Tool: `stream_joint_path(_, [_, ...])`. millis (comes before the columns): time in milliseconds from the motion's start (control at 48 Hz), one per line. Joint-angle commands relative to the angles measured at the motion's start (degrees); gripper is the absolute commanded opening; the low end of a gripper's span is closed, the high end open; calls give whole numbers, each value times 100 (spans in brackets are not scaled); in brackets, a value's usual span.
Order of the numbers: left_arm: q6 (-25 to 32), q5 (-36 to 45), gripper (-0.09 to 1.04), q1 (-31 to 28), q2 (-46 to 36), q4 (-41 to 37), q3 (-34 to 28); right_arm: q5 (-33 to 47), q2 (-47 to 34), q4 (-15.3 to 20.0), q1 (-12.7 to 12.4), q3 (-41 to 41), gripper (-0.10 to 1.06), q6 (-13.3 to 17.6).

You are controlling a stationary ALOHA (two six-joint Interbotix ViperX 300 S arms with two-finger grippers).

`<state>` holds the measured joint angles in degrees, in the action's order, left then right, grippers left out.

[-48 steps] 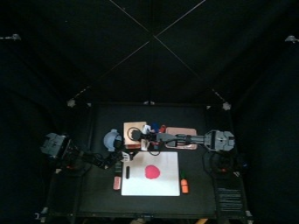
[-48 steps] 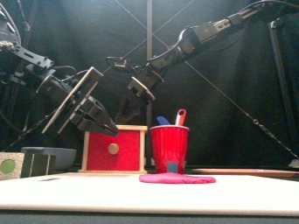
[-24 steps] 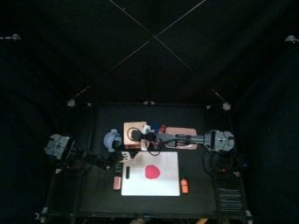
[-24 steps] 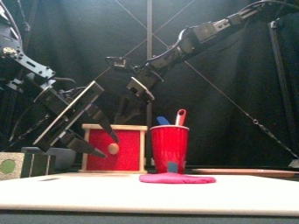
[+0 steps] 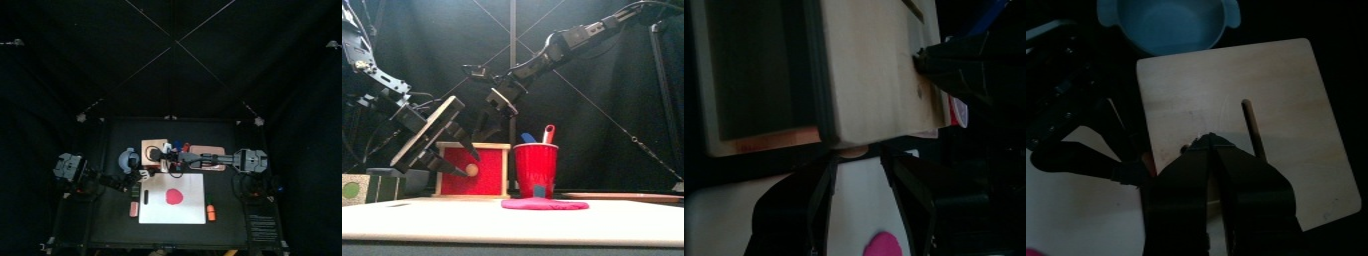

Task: Get the cutter from the drawer then cut the dough then place the extra dough in the bowl
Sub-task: Open the drawer

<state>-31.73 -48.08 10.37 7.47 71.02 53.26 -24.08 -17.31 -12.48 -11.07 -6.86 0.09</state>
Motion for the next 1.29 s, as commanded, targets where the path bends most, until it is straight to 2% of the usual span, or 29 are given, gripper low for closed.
stream_joint_path(21, [9, -53, 77, -88, 0, -18, -97, -62, -9, 18, 18, -44, 2, 0])
stream_joint_path(542, [26, -53, 76, -220, 281, -79, -141, -70, -44, 26, 44, -44, 2, 9])
stream_joint_path(917, [88, -53, 50, -193, 299, -70, -62, -70, -88, 35, 53, -9, 2, 9])
stream_joint_path(1083, [158, -35, 49, -88, 299, -44, -35, -70, -132, 18, 44, 53, 2, 9])
stream_joint_path(1292, [264, -18, 49, 325, 281, 237, -18, -88, -149, 18, 18, 114, 2, 9])
